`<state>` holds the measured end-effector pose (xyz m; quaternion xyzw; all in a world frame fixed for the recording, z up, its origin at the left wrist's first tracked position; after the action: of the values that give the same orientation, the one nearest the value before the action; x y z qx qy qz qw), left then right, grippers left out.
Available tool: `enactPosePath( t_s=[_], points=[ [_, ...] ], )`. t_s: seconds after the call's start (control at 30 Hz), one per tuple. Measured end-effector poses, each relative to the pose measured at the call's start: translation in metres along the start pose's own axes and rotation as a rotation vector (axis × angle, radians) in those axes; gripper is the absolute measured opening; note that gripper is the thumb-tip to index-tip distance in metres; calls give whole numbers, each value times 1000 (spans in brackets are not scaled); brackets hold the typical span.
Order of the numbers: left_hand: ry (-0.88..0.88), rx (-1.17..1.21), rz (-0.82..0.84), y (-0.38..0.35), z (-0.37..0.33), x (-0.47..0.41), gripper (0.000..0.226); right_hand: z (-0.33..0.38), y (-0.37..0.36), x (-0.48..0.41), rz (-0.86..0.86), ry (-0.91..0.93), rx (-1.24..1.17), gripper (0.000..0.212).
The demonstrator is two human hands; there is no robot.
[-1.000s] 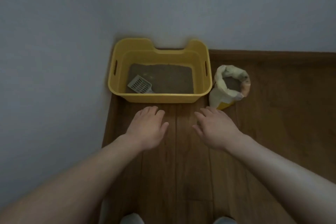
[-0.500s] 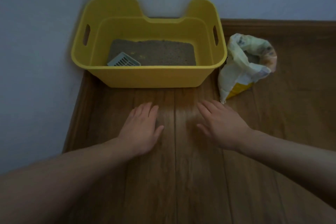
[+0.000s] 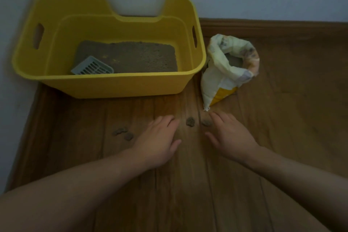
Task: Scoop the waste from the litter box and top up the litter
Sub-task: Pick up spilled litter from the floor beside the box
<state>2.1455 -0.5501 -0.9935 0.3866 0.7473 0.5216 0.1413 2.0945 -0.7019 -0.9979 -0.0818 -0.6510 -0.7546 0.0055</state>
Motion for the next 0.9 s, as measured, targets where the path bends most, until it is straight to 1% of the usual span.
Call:
enactPosePath(
  t_s=[0.17,0.3,0.4,0.47,0.6,0.67,0.8,0.9],
  points=[
    [-45,-39,4,-23,-17,-47,53,-22,-14,-15,-8,-43,-83,58],
    [-39,-62,-4,-40,-18,-70,49,-21,-32,-22,-32,-44,-184,48],
    [-37,-46,-8,-49,-15,-78,46,-24,-38,-24,-34,-67,-251,48],
    [-44,-37,-28,-51,-14,-82,41,-29,-41,-26,-42,-84,-276,44],
    [-40,18,-52,-50,-13,-85,25,-28,-44,-31,-65,-71,-281,25],
    [-23,60,-69,-46,-10,-83,16,-26,-42,-32,-70,-71,-273,21],
    [20,111,-116,-28,2,-74,9,-10,-30,-33,-108,-14,-260,20],
    [40,118,-175,-6,13,-62,11,11,-16,-34,-145,67,-273,28]
  ],
)
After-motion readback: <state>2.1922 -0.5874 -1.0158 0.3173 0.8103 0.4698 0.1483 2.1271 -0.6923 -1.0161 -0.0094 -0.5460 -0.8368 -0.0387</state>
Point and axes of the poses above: each hand's wrist, its own x-axis away from the middle knuckle, its own y-axis out of the back of the hand, z = x × y, the point moved 10 cm from there along -x, towards the middle knuckle, and after that the axes turned 5 degrees about -z, right-handed, at the moved point
